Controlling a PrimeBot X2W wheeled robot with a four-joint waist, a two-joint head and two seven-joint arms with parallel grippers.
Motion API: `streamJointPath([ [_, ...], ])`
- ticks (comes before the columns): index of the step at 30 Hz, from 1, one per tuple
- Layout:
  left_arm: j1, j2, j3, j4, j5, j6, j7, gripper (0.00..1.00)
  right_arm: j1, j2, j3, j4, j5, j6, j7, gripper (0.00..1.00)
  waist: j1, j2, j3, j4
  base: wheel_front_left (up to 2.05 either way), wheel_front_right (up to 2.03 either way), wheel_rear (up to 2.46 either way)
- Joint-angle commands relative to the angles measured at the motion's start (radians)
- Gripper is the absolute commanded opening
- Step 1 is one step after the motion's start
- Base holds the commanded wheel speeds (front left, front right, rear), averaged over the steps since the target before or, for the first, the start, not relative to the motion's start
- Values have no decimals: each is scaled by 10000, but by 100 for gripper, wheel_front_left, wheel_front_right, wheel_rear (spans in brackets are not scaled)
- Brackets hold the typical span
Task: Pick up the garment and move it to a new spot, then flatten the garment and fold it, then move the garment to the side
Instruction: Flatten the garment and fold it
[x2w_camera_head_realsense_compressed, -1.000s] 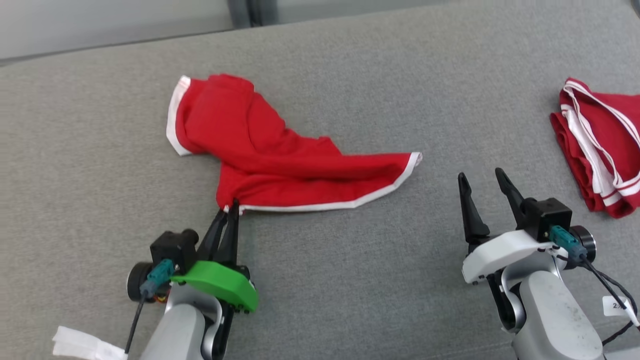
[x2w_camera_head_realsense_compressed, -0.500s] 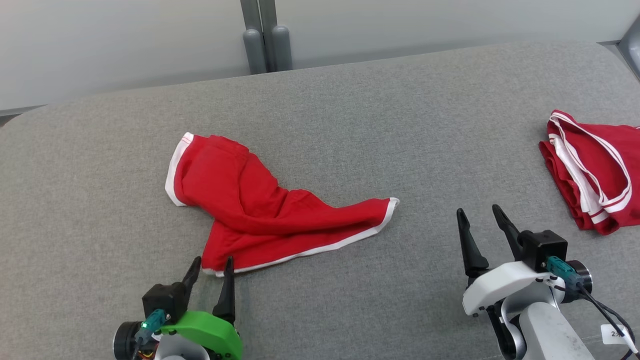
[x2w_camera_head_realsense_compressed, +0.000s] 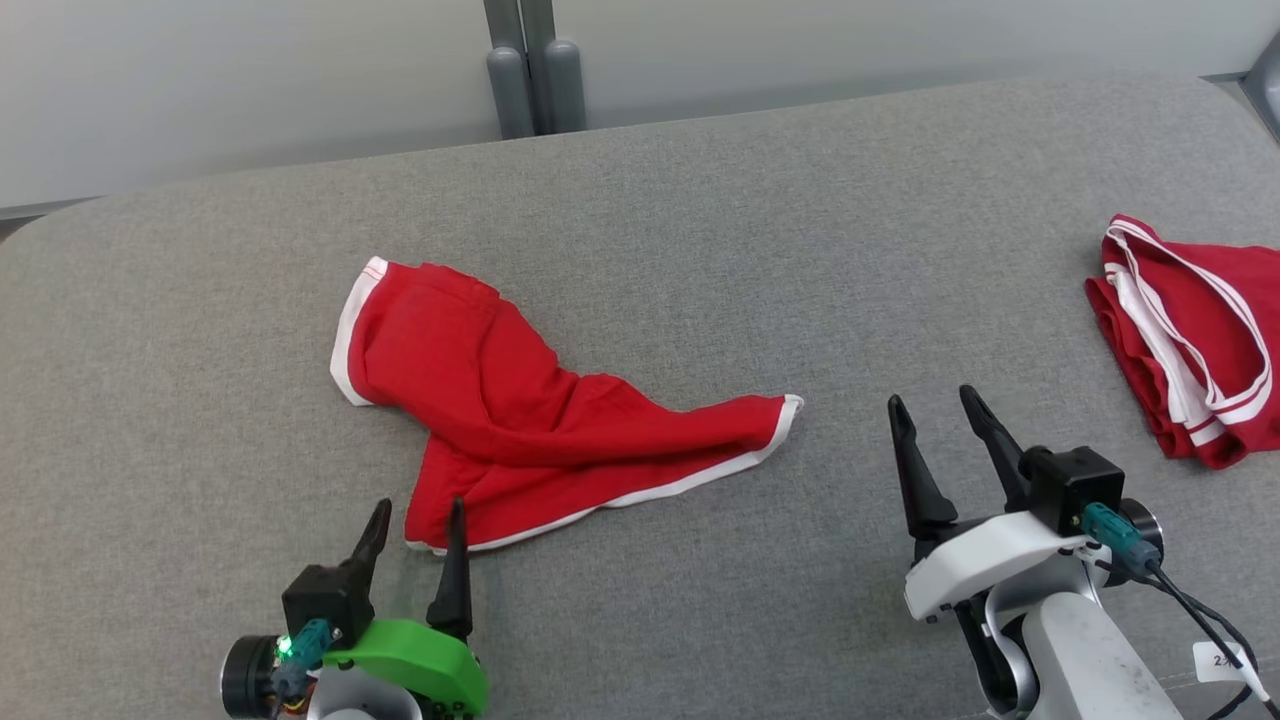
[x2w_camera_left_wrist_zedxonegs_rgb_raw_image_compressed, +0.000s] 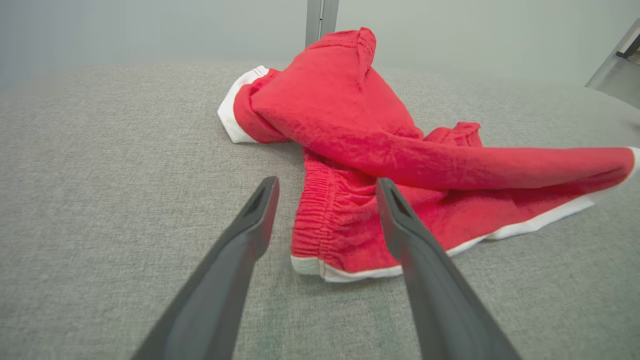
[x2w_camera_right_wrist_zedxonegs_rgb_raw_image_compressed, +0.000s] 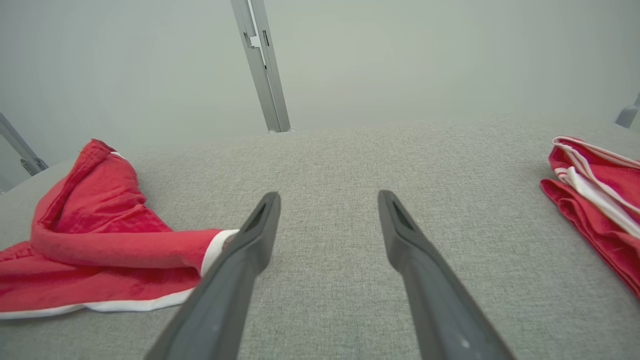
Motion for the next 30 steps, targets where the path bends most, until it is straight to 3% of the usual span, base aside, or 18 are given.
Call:
streamJointPath([
  [1, 156, 47, -39, 69, -172, -60, 0, 100, 23, -19, 33, 39, 41, -8, -23, 100, 0, 0, 42, 12, 0, 0, 0],
  [20, 60, 45, -127, 493, -895, -407, 0, 100, -238, -19, -83, 169, -169, -8, -23, 100, 0, 0, 469, 43, 0, 0, 0],
  [21, 55, 47, -129, 483, -913, -431, 0, 86, -248, -19, -84, 168, -172, -8, -23, 100, 0, 0, 481, 54, 0, 0, 0],
  [22, 50, 47, -129, 476, -906, -447, 0, 46, -264, -19, -85, 166, -172, -8, -23, 100, 0, 0, 496, 72, 0, 0, 0],
  [24, 40, 47, -127, 455, -922, -451, 0, 0, -261, -19, -74, 157, -169, -8, -23, 100, 0, 0, 518, 107, 0, 0, 0],
  [30, -21, 47, -55, 305, -790, -583, 0, 0, -394, -17, 120, 277, -10, -8, -23, 100, 0, 0, 614, 362, 0, 0, 0],
])
